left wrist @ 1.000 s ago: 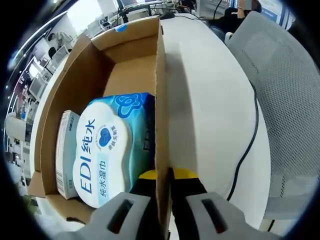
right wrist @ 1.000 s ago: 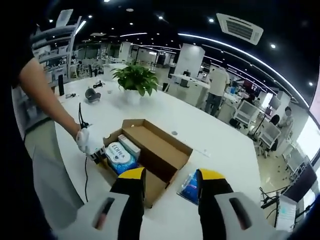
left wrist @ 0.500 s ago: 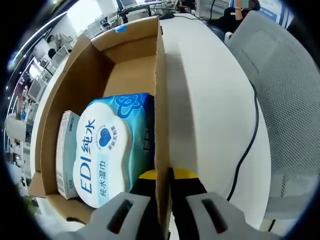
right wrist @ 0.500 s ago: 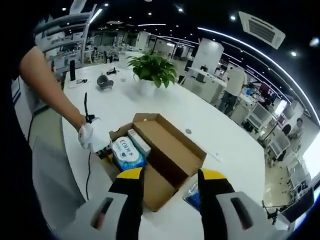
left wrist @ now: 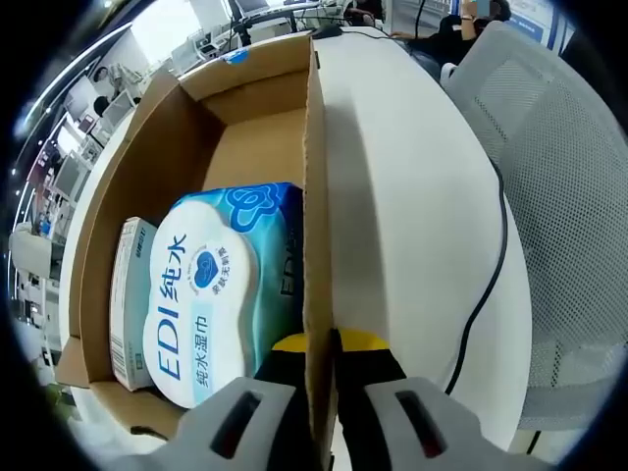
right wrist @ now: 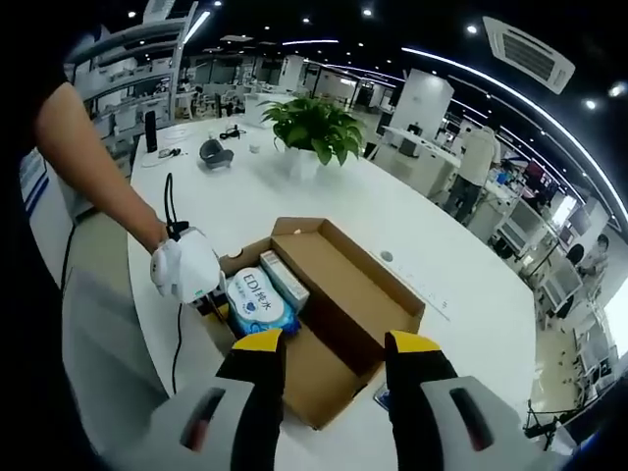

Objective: Operate the shoe box by opening the lid, removing the specified soft item, and placing it in the target area until the item is outside and the box remains undamaged.

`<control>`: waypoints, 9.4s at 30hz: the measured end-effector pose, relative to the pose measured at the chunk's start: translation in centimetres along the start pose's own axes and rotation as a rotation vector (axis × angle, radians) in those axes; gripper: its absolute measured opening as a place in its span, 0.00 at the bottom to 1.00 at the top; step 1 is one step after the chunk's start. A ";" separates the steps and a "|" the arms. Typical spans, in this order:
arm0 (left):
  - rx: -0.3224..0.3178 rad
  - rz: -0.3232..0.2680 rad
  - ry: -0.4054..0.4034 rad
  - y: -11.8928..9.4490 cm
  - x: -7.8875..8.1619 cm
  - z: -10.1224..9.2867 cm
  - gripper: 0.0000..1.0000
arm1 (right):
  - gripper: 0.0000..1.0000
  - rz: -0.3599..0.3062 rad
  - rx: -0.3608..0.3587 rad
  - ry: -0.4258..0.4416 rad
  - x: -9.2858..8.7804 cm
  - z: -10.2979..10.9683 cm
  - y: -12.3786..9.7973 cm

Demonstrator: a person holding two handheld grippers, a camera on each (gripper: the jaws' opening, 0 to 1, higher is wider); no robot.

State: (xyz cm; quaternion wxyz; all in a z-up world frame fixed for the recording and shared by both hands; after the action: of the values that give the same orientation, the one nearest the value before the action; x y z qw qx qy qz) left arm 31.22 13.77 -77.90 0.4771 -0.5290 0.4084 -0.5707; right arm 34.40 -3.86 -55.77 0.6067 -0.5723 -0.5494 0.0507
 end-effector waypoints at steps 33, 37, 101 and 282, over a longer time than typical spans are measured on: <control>-0.002 0.001 -0.004 0.1 -0.1 -0.1 0.02 | 0.36 0.028 0.072 0.071 -1.0 -0.4 4.9; -0.002 0.001 -0.004 0.1 -0.1 0.1 0.02 | 0.36 -0.012 0.064 0.079 -0.5 -0.8 5.1; -0.005 0.003 -0.008 0.3 -0.2 -0.3 0.02 | 0.22 0.069 0.259 -0.279 3.4 6.2 19.1; -0.002 -0.002 0.004 0.3 -0.3 -0.1 0.02 | 0.18 0.572 0.286 -0.044 -7.2 1.1 18.4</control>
State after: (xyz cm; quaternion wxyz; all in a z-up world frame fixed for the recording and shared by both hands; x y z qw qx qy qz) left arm 31.12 14.00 -78.29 0.4753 -0.5288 0.4094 -0.5717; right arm 41.18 -1.89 -74.24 0.6301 -0.6113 -0.3665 0.3082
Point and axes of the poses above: the point that each gripper's makers call its tool centre point, and the gripper's own axes: y roughly forward along the fingers, z roughly to its left, x roughly out of its top, the point moved 4 cm from there along -y, roughly backward along the fingers, and after that the axes turned 9 degrees about z, right-handed, at the moved point
